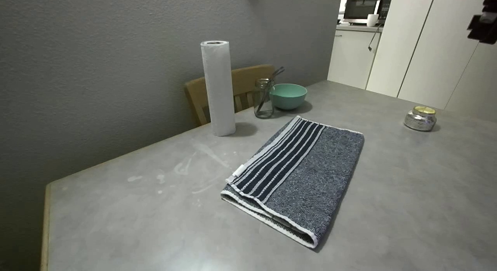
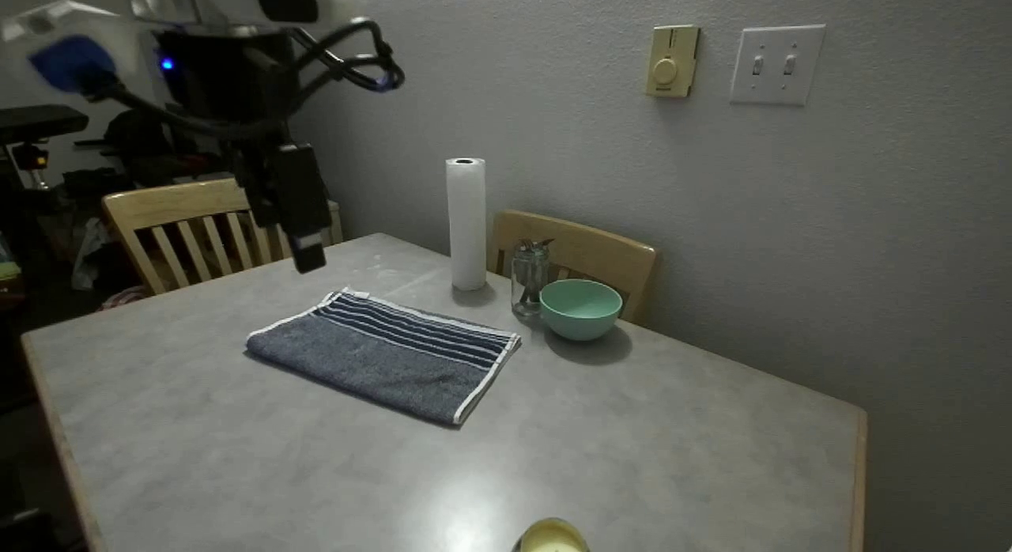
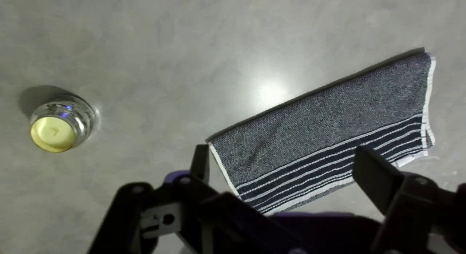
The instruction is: Fold the towel from right to left
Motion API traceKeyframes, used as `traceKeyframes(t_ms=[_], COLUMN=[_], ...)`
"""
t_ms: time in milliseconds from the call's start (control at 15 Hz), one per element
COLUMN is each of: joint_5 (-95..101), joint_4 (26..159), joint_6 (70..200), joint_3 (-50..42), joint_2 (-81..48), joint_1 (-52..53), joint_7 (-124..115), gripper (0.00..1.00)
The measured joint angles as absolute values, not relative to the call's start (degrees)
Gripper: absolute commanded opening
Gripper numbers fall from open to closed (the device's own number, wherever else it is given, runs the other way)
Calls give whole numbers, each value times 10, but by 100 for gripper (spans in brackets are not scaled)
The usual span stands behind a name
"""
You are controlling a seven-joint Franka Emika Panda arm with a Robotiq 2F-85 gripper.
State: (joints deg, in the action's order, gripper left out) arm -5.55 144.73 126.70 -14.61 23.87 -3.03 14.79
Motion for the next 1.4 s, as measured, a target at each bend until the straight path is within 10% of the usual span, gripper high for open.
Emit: traceKeyframes(t_ms=[1400], joint_5=[-92], joint_4=[1325], joint_6=[1394], joint_3=[-135], joint_2=[11], joint_1=[-21], joint_7=[258], gripper=[100])
